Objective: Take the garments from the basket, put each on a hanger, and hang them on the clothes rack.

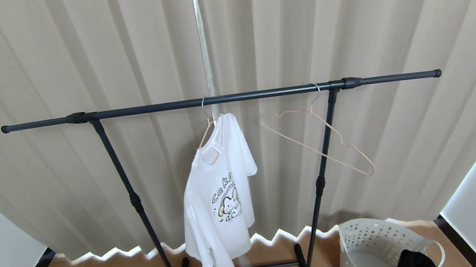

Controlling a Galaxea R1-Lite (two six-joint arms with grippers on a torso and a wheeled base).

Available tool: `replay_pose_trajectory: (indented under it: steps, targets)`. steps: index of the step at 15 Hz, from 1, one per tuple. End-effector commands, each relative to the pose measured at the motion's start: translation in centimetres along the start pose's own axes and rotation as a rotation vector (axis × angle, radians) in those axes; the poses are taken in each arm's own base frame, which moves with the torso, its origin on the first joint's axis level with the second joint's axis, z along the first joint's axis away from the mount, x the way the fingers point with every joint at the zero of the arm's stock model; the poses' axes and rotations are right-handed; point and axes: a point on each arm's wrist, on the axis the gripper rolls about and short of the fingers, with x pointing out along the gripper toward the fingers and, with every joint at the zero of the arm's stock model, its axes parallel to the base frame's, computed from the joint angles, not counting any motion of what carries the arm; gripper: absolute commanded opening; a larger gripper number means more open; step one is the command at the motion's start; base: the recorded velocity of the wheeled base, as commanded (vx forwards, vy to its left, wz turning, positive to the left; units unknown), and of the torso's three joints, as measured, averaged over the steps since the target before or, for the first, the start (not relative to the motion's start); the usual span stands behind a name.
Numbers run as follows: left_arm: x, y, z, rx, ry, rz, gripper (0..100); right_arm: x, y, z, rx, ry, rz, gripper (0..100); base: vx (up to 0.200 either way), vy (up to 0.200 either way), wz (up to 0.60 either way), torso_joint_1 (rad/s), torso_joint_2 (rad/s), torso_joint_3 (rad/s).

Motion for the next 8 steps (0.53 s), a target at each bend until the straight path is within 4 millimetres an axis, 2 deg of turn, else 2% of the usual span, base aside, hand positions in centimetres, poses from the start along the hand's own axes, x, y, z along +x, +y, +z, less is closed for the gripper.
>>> replay_pose_trajectory:
  steps: [1, 6, 8]
  targets:
    - [-0.17, -0.03, -0.04, -0.001, -0.023, 0.009, 100, -0.01, 0.00, -0.01, 0.009, -0.002, 0.000, 100, 0.000, 0.000, 0.00, 0.000, 0.00, 0.000]
    - [-0.19, -0.02, -0.03, -0.001, -0.026, 0.017, 100, -0.01, 0.00, -0.01, 0.021, -0.002, 0.000, 100, 0.000, 0.000, 0.00, 0.000, 0.00, 0.000]
    - [-0.19, -0.02, -0.03, 0.001, -0.026, 0.017, 100, -0.01, 0.00, -0.01, 0.038, -0.002, 0.000, 100, 0.000, 0.000, 0.00, -0.095, 0.20, 0.107]
